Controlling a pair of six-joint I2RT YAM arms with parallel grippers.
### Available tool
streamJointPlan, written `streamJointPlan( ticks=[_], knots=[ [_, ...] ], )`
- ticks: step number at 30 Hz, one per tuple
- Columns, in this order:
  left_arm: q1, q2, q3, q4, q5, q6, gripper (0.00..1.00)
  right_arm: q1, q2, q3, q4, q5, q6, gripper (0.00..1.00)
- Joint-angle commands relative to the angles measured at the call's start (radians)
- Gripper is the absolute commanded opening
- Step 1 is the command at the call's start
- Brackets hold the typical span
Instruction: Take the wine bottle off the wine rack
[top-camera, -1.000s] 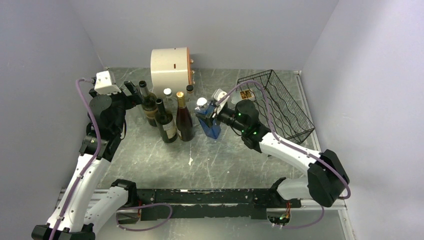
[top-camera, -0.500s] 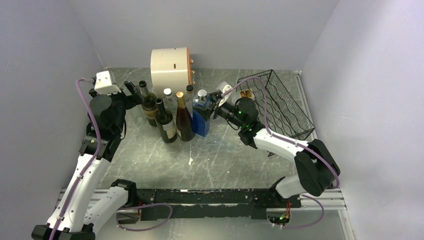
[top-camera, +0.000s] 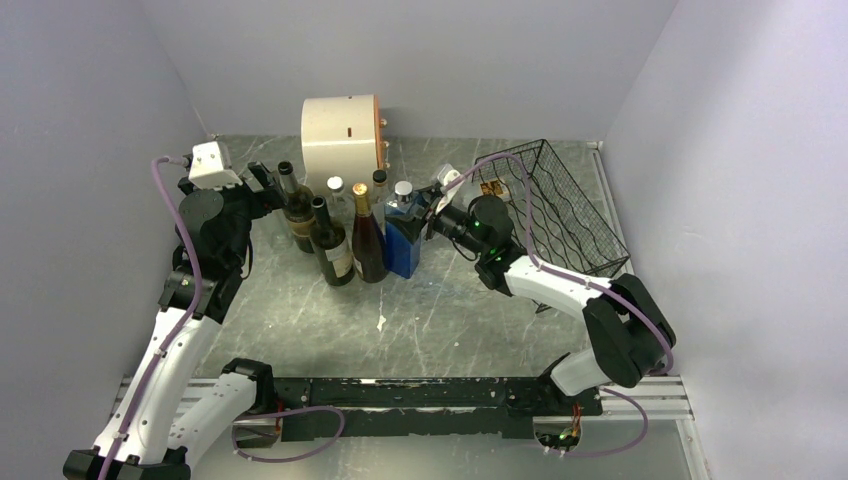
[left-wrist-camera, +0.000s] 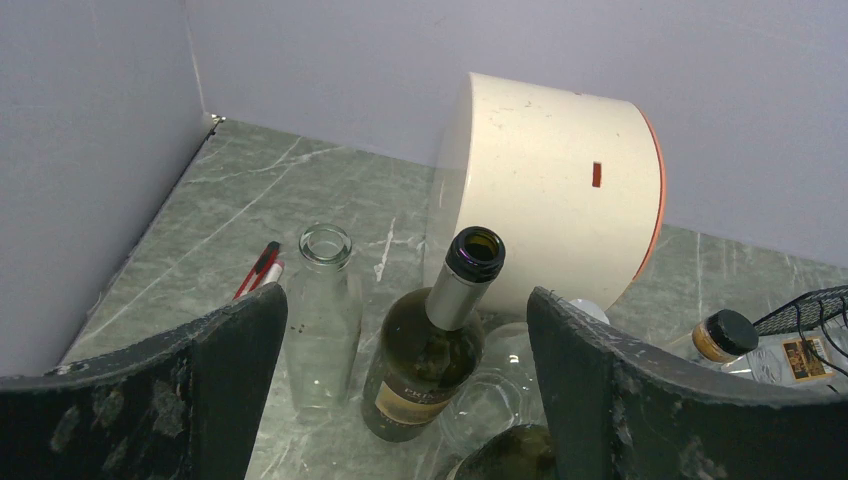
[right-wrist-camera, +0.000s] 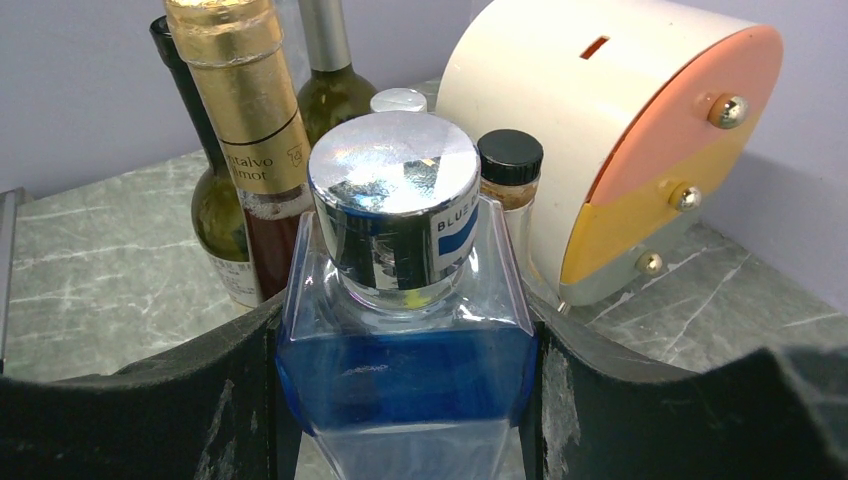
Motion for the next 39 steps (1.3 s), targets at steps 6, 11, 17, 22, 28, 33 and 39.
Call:
streamJointPlan(
  ticks=[6, 11, 17, 22, 28, 33, 39],
  knots=[
    [0.001, 0.009, 0.015, 0.02, -0.008, 0.009, 0.93, 0.001, -0.007, 0.011, 0.043, -0.013, -0.006, 0.06],
    [0.003, 0.006, 0.014, 0.021, -0.005, 0.009, 0.93, 0.0, -0.015, 0.004, 0.005, 0.0, -0.016, 0.24],
    [0.004, 0.006, 0.013, 0.02, -0.005, 0.008, 0.93, 0.0, -0.029, 0.007, -0.029, 0.016, -0.028, 0.42],
    [0.004, 0.007, 0.014, 0.021, -0.003, 0.008, 0.93, 0.002, -0.041, 0.002, -0.042, 0.037, -0.03, 0.57],
    [0.004, 0.007, 0.012, 0.02, -0.003, 0.006, 0.93, 0.001, -0.065, 0.003, -0.073, 0.054, -0.046, 0.65],
    [0.004, 0.009, 0.012, 0.021, 0.0, 0.005, 0.93, 0.003, -0.093, -0.001, -0.093, 0.066, -0.062, 0.73],
    [0.004, 0.007, 0.012, 0.021, -0.004, 0.006, 0.93, 0.003, -0.114, -0.009, -0.11, 0.084, -0.073, 0.85]
  ],
)
